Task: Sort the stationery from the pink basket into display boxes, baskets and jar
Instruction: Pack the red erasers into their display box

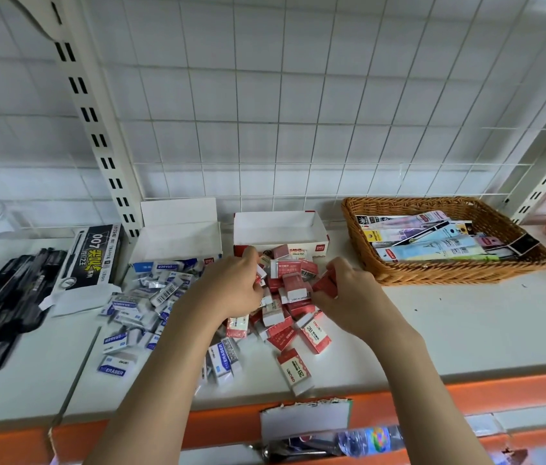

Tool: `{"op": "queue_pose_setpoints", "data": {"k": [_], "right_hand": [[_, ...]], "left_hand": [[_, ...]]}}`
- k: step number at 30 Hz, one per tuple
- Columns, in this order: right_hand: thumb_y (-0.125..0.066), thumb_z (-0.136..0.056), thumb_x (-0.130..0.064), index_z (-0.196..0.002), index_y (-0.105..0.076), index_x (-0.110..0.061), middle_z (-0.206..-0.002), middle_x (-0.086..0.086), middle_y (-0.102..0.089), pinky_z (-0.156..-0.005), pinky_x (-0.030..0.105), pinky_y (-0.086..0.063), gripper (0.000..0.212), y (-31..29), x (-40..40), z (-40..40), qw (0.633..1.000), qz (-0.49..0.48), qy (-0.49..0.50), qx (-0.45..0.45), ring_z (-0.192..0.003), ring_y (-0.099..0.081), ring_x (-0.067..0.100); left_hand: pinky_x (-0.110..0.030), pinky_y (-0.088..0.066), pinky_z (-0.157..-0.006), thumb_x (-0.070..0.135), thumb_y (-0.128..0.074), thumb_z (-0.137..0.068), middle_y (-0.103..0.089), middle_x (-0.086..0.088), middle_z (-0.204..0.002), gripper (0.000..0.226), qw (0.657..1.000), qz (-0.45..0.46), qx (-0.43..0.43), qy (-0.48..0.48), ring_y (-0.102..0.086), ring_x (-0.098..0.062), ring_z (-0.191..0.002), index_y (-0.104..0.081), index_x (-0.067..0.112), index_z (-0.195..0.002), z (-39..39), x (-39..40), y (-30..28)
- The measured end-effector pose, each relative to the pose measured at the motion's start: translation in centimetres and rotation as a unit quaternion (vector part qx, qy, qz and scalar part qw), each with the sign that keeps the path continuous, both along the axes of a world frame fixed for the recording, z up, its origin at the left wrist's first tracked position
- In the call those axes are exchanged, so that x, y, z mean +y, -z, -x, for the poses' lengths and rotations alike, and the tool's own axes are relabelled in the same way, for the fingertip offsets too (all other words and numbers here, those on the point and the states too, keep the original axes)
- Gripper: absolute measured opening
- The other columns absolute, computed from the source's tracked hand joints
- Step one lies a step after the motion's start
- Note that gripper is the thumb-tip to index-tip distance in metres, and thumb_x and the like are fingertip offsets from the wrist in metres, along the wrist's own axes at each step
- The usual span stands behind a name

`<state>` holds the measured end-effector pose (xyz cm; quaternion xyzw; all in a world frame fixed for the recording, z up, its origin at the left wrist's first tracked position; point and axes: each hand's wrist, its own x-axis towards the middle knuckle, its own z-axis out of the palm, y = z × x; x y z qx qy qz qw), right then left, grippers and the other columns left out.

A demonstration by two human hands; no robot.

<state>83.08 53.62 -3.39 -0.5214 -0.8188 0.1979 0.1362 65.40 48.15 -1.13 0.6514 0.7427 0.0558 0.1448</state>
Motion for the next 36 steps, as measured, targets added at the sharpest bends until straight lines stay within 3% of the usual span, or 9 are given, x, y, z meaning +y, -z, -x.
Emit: {"op": "queue_pose_setpoints", "data": {"k": [3,8,13,17,19,22,29,32,36], "right_hand": [[-0.05,-0.092,-0.038,-0.115,-0.04,-0.016,-0.101,0.005,-0.062,-0.063,0.028,-0.048,0.033,0.3,-0.3,-0.5,1.0,0.002,0.014,0.015,-0.084,-0.059,0.019],[-0.044,-0.096,-0.038,-0.128,-0.033,-0.017,-0.099,0.006,-0.063,-0.06,0.027,-0.045,0.04,0.7,-0.8,-2.0,0.999,0.008,0.02,0.04,-0.075,-0.056,0.017],[-0.055,-0.093,-0.032,-0.134,-0.032,-0.016,-0.118,0.009,-0.062,-0.078,0.032,-0.051,0.05,0.8,-0.9,-2.6,0.997,-0.046,0.03,0.056,-0.102,-0.061,0.026],[-0.061,-0.09,-0.027,-0.125,-0.047,-0.013,-0.117,0.006,-0.062,-0.082,0.026,-0.048,0.04,0.8,-0.6,-2.1,0.995,-0.073,0.045,0.049,-0.105,-0.06,0.023],[-0.061,-0.09,-0.027,-0.122,-0.052,-0.014,-0.115,0.004,-0.063,-0.082,0.026,-0.049,0.036,0.6,-0.5,-1.8,0.994,-0.104,0.019,0.039,-0.102,-0.06,0.022],[-0.053,-0.093,-0.03,-0.123,-0.049,-0.016,-0.116,0.003,-0.061,-0.079,0.032,-0.053,0.034,0.4,-0.5,-1.4,0.994,-0.103,-0.02,0.007,-0.099,-0.059,0.022],[-0.061,-0.087,-0.034,-0.123,-0.033,-0.02,-0.113,0.003,-0.06,-0.075,0.029,-0.05,0.048,1.0,-0.5,-1.2,0.999,-0.013,-0.009,-0.036,-0.098,-0.06,0.021],[-0.061,-0.088,-0.03,-0.122,-0.035,-0.02,-0.114,0.002,-0.06,-0.073,0.026,-0.046,0.044,0.7,-0.8,-1.7,1.0,-0.021,-0.013,-0.014,-0.099,-0.059,0.021],[-0.063,-0.086,-0.029,-0.104,-0.038,-0.022,-0.103,0.0,-0.064,-0.069,0.032,-0.053,0.032,0.1,-0.8,-1.8,0.997,-0.063,0.0,0.045,-0.089,-0.064,0.022]], "left_hand": [[-0.033,-0.037,-0.07,0.03,-0.042,-0.097,-0.056,0.0,-0.082,0.036,1.0,0.0,0.013,0.007,-0.053,-0.019,-0.075,-0.03,0.013,-0.126,0.0,0.0,0.3],[-0.02,-0.03,-0.054,0.026,-0.042,-0.098,-0.048,-0.006,-0.107,0.035,0.999,-0.021,-0.045,0.018,-0.047,-0.014,-0.08,-0.031,0.012,-0.128,-0.4,0.0,0.2],[-0.017,-0.032,-0.049,0.022,-0.043,-0.098,-0.046,0.006,-0.079,0.036,0.996,-0.012,-0.085,0.012,-0.045,-0.004,-0.061,-0.032,0.015,-0.133,-0.2,-0.4,0.0],[-0.014,-0.03,-0.046,0.022,-0.041,-0.099,-0.037,0.013,-0.072,0.043,0.995,-0.055,-0.077,0.022,-0.037,-0.001,-0.056,-0.029,0.017,-0.14,-0.7,-1.4,-0.6],[-0.011,-0.034,-0.056,0.021,-0.04,-0.1,-0.048,0.01,-0.085,0.043,0.996,-0.045,-0.071,0.031,-0.044,-0.002,-0.067,-0.029,0.018,-0.141,-0.8,-1.8,-0.9],[-0.027,-0.043,-0.08,0.013,-0.042,-0.097,-0.049,-0.004,-0.128,0.045,0.997,0.02,-0.053,0.043,-0.051,-0.015,-0.1,-0.028,0.016,-0.14,-1.0,-1.9,-0.8],[-0.029,-0.041,-0.09,0.015,-0.046,-0.098,-0.039,-0.003,-0.143,0.047,0.998,0.024,-0.03,0.047,-0.049,-0.018,-0.115,-0.025,0.015,-0.14,-0.8,-1.6,0.2],[-0.021,-0.04,-0.084,0.02,-0.044,-0.099,-0.04,-0.001,-0.141,0.047,0.997,-0.004,-0.063,0.042,-0.049,-0.014,-0.112,-0.022,0.018,-0.14,-0.7,-2.0,0.1],[-0.013,-0.037,-0.058,0.026,-0.043,-0.098,-0.049,0.004,-0.111,0.04,0.986,-0.101,-0.13,0.009,-0.052,-0.007,-0.082,-0.027,0.02,-0.135,-0.3,-1.7,-1.0]]}}
